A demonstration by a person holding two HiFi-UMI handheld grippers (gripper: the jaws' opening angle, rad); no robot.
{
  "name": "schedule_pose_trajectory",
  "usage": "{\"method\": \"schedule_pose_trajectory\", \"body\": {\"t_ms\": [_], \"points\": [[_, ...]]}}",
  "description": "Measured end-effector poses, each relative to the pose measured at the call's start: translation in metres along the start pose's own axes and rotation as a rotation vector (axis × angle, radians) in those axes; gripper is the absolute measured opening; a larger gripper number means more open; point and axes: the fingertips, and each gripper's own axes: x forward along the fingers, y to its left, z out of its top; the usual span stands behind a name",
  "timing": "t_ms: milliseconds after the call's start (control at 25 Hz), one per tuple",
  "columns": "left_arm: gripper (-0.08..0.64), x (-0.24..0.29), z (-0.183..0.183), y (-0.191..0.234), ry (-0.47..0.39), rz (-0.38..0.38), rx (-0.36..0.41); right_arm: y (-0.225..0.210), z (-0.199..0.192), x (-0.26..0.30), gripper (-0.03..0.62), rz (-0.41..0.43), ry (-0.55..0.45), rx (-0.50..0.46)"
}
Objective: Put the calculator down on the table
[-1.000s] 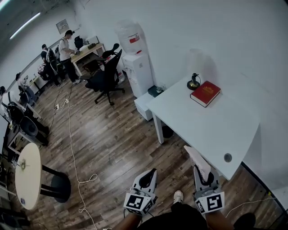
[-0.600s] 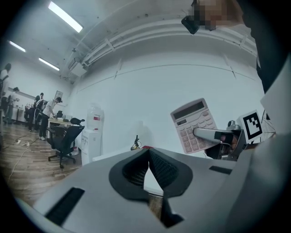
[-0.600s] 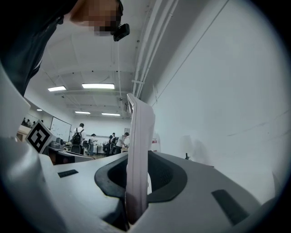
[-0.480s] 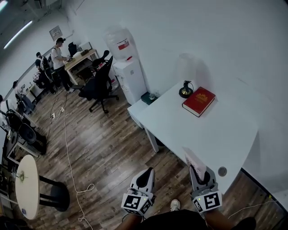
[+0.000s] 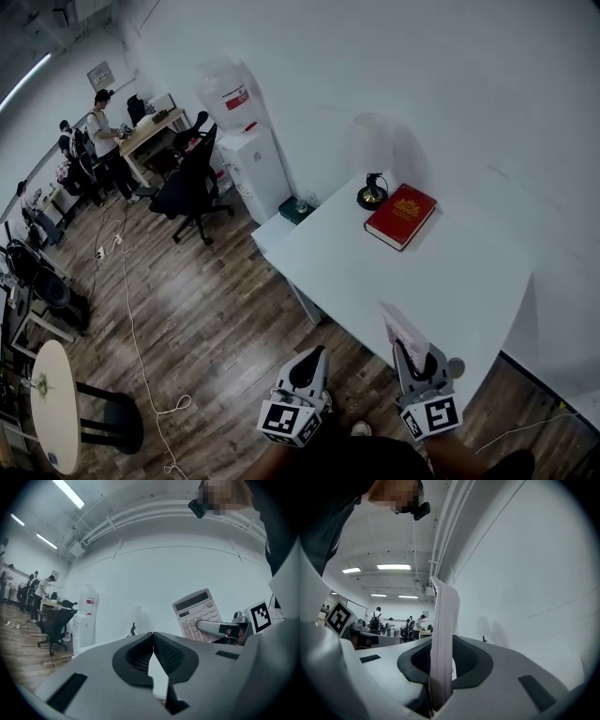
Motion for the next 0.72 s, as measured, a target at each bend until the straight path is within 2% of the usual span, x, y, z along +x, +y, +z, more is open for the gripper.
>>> {"method": "schedule_pose_trajectory", "body": {"t_ms": [480,720], "points": [[0.020,0.097,0.003,0.035,0.008,-0.145,0.010,-0.046,-0.005,0.061,0.089,-0.133,0.005,-0.015],[0.020,0.151,0.011,0.054,0.028,-0.265,0.034,-0.067,0.002,0.104,0.089,-0.217,-0.002,-0.009]]}}
